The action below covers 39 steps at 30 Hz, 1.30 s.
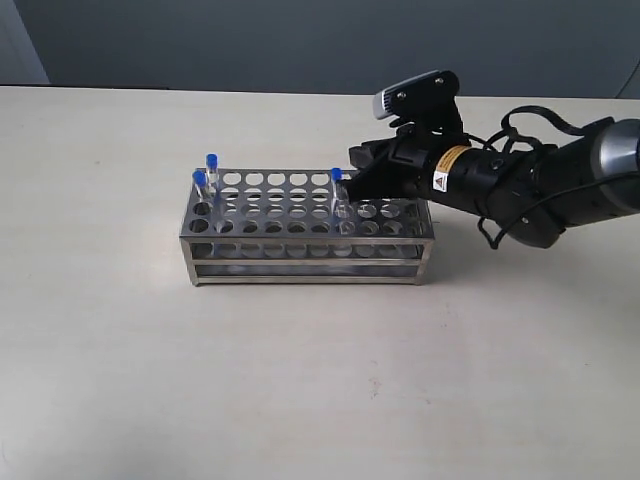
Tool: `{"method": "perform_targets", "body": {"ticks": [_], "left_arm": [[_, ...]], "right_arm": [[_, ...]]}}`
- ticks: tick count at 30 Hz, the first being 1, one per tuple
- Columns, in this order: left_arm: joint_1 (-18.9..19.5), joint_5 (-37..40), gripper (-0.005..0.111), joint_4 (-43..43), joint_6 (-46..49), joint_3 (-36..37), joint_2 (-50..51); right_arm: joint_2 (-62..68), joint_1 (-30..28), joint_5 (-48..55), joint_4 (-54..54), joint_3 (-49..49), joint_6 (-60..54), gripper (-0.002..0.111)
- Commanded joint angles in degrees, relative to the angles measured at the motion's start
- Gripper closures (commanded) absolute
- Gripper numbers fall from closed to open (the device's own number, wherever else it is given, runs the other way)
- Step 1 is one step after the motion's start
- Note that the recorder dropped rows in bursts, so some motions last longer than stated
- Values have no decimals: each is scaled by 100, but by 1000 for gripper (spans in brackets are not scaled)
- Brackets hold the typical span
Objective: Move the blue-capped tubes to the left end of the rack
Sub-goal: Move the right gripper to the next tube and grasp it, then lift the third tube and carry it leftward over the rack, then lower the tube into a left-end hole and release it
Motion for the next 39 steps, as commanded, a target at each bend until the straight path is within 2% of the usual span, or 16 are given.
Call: {"method": "perform_targets", "body": {"ticks": [1, 7, 11, 22, 33, 39], "left_arm": [[-39, -26, 106, -21, -3, 19, -21], [-39, -26, 106, -21, -14, 19, -21], [-39, -26, 106, -21, -14, 19, -21], [-39, -26, 106, -21, 5, 19, -21], [-39, -26, 106, -21, -13, 19, -21], [-39, -26, 106, -21, -13, 19, -21]], "right_arm": [[-542, -24, 144, -73, -17, -90, 108], [-1342, 77, 39, -281, -21, -88, 108], [-1414, 427, -25, -380, -156, -54, 108], [-578, 1556, 317, -446, -1101, -24, 108], [-109, 2038, 531, -502, -1404, 81, 108], [53, 2039, 542, -507, -1404, 134, 108]]}}
